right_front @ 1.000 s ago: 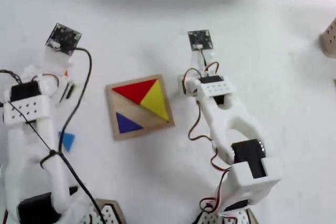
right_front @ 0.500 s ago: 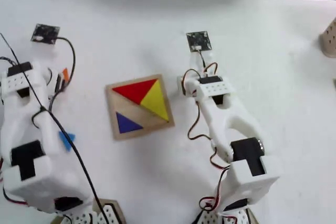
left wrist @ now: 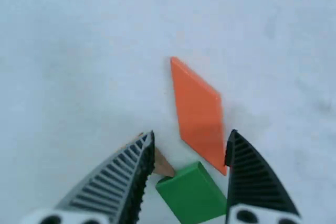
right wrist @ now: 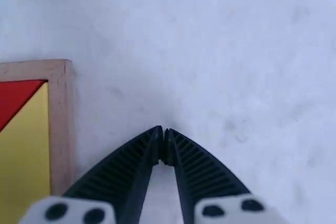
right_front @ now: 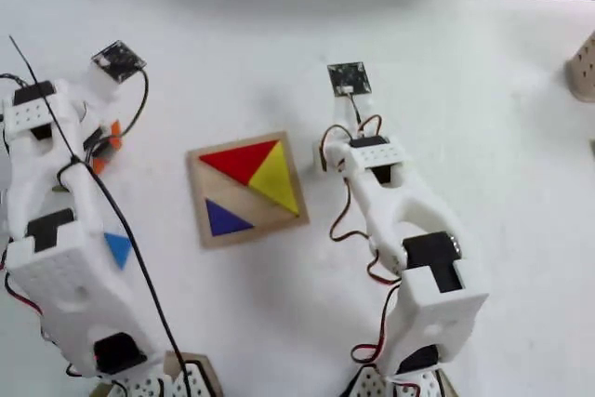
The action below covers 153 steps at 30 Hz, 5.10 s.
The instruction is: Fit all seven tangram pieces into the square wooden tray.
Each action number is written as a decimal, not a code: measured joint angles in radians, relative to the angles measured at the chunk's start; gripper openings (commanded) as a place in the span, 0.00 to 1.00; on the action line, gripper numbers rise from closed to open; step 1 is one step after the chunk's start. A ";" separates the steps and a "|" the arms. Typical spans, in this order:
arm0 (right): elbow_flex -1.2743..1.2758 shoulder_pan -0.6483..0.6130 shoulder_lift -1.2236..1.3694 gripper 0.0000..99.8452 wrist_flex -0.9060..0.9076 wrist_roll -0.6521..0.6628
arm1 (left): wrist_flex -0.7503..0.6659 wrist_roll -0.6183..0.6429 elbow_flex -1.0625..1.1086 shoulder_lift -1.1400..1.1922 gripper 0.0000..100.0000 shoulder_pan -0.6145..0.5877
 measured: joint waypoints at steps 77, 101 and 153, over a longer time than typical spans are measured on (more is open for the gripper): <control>-0.003 0.000 0.002 0.02 -0.023 0.084 | 0.615 1.468 -0.146 -0.051 0.02 0.704; -0.003 0.000 0.002 0.02 -0.023 0.084 | 0.638 1.548 -0.054 -0.051 0.02 0.666; -0.003 0.000 0.002 0.02 -0.023 0.084 | 0.216 0.712 1.065 -1.138 0.16 0.026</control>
